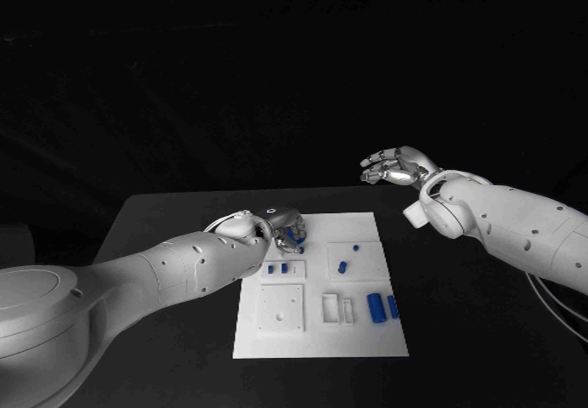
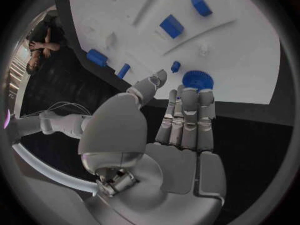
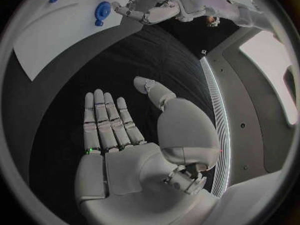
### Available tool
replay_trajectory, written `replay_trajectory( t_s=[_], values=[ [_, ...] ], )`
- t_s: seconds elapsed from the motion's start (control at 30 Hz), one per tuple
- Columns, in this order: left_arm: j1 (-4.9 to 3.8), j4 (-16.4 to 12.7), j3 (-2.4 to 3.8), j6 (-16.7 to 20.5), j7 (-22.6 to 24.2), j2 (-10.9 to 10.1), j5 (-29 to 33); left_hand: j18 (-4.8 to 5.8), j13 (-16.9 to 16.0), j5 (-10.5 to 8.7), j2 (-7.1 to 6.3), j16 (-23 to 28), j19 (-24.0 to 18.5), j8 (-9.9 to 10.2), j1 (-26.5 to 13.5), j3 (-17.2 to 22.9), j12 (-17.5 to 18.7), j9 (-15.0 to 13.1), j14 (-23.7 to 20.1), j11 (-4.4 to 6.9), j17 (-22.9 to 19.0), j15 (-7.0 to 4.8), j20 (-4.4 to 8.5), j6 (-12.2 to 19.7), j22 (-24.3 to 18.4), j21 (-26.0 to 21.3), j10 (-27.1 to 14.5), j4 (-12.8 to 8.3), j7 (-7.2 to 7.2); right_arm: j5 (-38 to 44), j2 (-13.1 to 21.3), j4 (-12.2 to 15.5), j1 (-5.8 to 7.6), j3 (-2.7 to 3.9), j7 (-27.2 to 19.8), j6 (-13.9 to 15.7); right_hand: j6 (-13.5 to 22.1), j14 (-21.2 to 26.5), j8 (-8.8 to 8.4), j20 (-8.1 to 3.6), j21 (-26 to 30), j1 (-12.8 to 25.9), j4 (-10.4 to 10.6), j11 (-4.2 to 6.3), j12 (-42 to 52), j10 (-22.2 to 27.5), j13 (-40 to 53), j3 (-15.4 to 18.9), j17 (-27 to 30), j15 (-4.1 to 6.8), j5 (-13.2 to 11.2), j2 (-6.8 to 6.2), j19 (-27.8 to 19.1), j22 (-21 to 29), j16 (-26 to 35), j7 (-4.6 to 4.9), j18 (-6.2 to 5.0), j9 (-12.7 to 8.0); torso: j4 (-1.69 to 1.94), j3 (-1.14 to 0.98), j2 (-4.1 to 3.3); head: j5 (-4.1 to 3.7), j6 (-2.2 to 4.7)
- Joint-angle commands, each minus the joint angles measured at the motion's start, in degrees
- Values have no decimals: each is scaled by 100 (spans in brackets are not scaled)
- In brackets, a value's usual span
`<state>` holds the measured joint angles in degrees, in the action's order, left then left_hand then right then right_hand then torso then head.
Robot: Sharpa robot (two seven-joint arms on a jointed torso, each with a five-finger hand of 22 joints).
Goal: Assemble the parts on the task board
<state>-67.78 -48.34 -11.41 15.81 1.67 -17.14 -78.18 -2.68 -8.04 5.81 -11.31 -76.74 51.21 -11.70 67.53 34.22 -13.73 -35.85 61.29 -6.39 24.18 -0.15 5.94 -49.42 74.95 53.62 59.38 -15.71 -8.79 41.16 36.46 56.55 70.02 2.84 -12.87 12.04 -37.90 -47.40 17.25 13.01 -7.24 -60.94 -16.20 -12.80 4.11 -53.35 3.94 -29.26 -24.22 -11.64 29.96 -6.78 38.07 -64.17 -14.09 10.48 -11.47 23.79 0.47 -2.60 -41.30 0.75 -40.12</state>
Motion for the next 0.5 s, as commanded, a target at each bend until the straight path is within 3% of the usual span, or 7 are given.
replay_trajectory(
  t_s=[0.03, 0.23, 0.43, 0.5],
  values=[
    [16, 18, 1, -187, -63, 22, -202, -407, 11, -5, -39, -39, 67, -19, 14, -31, 44, 21, 57, 6, 10, -1, 1, -47, 114, 33, 54, 7, 6, 3, 23, 25, 1, 3, -61, -57, -15, 39, 23, -1, 40, 67, 3, 1, -29, 25, -4, 23, 8, -1, 39, -14, -37, -6, 13, 176, -60, -10, -22, 7, -28, -7, -2],
    [61, 62, -22, -149, 30, 60, -175, -439, 42, 27, -17, -113, 99, -46, -5, -29, 146, 59, 77, 2, 22, 2, -4, -91, 116, 89, 40, 15, -4, 3, 43, 51, 7, 3, -63, -43, -15, 39, 23, -1, 42, 69, 2, 2, -29, 25, -3, 26, 9, -1, 42, -17, -36, -8, 12, 177, -60, -10, -26, 14, -55, -11, -5],
    [96, 143, -130, 3, 103, 91, -198, -455, 87, 42, 25, -139, 93, -38, 10, 1, 246, 106, 69, 5, 14, 0, -12, -66, 111, 109, -2, 14, 25, 3, 48, 57, 8, 3, -58, -37, -16, 39, 24, -1, 44, 72, 2, 2, -29, 25, -3, 29, 10, -1, 44, -19, -35, -11, 12, 177, -61, -11, -40, 20, -61, -21, -12],
    [105, 144, -141, -3, 116, 104, -198, -463, 95, 65, 59, -151, 94, -45, 48, 29, 262, 120, 72, 0, 11, 4, -11, -77, 110, 118, 18, 2, 12, 3, 44, 54, 9, 3, -58, -37, -16, 39, 24, -1, 45, 74, 2, 2, -29, 25, -3, 31, 10, -1, 45, -20, -35, -11, 12, 177, -61, -11, -33, 21, -57, -29, -14]
  ],
)
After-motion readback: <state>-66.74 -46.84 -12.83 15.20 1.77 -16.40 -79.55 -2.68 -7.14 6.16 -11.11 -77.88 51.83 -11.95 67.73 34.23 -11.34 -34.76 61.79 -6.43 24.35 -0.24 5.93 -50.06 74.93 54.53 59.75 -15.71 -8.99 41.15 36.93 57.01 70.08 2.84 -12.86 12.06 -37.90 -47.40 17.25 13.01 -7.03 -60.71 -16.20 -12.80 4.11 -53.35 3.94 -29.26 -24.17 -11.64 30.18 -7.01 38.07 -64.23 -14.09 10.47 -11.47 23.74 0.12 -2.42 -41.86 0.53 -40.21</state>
